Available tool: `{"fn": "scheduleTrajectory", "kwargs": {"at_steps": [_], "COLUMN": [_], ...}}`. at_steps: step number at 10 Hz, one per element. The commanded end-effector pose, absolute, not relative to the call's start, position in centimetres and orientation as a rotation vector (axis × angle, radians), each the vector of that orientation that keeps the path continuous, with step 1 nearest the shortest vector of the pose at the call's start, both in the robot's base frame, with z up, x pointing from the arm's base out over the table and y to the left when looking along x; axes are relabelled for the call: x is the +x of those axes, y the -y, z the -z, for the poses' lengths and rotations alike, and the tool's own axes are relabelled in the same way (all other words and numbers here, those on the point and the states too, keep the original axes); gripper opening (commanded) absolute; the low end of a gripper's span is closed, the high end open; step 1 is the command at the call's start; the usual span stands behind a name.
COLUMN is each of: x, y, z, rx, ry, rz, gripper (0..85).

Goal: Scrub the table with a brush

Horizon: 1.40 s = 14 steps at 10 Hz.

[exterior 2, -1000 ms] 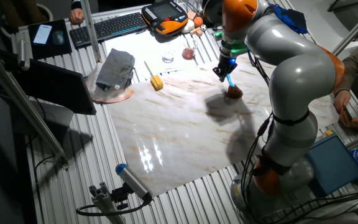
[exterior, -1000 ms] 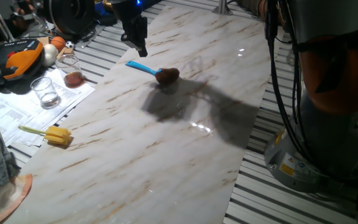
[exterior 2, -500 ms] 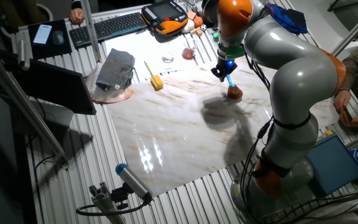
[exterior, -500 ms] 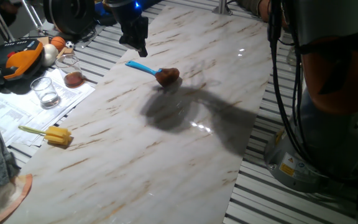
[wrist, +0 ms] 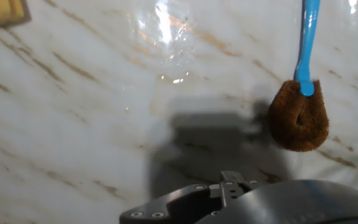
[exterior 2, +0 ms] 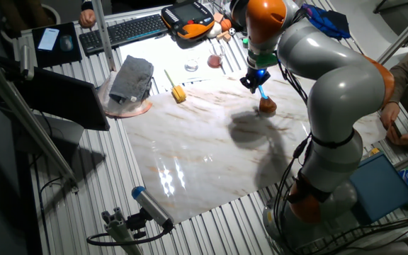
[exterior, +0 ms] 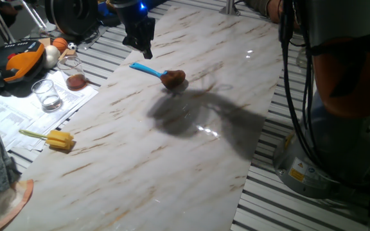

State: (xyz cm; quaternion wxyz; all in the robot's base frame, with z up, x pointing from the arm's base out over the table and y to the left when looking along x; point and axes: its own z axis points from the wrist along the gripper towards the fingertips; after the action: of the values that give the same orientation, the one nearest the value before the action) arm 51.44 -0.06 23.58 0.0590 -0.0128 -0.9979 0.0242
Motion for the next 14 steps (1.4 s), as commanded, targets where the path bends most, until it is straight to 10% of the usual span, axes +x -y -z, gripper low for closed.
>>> {"fn": "scheduleTrajectory", "kwargs": {"at_steps": [1,8,11,12,14], "x": [51.4,51.4,56.0,57.4,58.9], "y": [0.1,0.1,4.2,5.6,7.5], "z": [-23.6,-23.6,-23.2,-22.9,-22.2], "rx": [-0.032,-0.049,-0.057,-0.037,-0.026], "ry": [3.077,3.056,3.054,3.047,3.051], "rz": [-0.060,-0.068,-0.045,-0.051,-0.018], "gripper": [0.0,0.0,0.0,17.0,17.0]}}
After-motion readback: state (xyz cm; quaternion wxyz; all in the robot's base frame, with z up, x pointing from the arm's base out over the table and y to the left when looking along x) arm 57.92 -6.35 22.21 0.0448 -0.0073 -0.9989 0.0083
